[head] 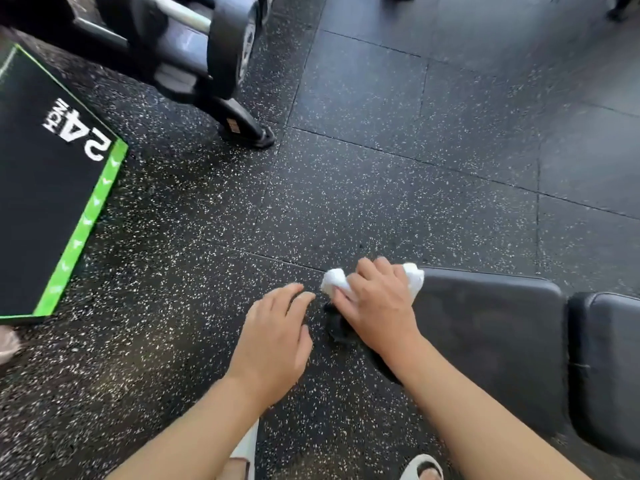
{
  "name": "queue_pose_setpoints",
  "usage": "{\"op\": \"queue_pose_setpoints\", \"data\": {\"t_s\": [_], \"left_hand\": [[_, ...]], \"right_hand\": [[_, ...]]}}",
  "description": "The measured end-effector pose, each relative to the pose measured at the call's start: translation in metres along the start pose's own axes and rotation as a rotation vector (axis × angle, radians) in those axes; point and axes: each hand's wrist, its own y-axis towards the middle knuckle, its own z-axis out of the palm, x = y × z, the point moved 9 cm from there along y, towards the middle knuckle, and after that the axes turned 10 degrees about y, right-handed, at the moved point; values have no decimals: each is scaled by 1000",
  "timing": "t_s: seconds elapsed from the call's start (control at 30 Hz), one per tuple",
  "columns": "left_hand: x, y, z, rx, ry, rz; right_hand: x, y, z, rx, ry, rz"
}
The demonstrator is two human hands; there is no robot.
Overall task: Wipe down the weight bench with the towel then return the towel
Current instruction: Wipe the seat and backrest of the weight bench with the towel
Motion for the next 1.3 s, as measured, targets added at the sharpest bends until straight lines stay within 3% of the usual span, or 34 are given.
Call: {"op": "queue_pose_setpoints", "data": {"t_s": [0.23,0.37,0.6,0.7,0.8,0.97,1.07,1.17,1.3], "left_hand": [[-23,0,-15,-33,-74,-1],[-64,3,-13,-39,-80,70],[-138,15,2,-34,-18,225],[-157,16,13,2,38,261],[-165,16,15,19,42,250],[-163,23,4,2,63,292],[-162,29,-3,-19,82,293],[-182,31,-2,-17,93,349],[-226,36,9,-22,65,392]], "right_hand": [[3,-68,-10,109,93,-43],[-49,-82,-44,-62,180,74],[-205,-109,-116,-324,1,425],[-217,-116,-122,-360,-38,516],[-188,-121,-114,-394,-65,608],[-97,-130,-76,-283,102,396],[-82,-133,-77,-286,172,236],[-107,-143,-90,-281,151,146],[-194,-174,-118,-352,108,351]]}}
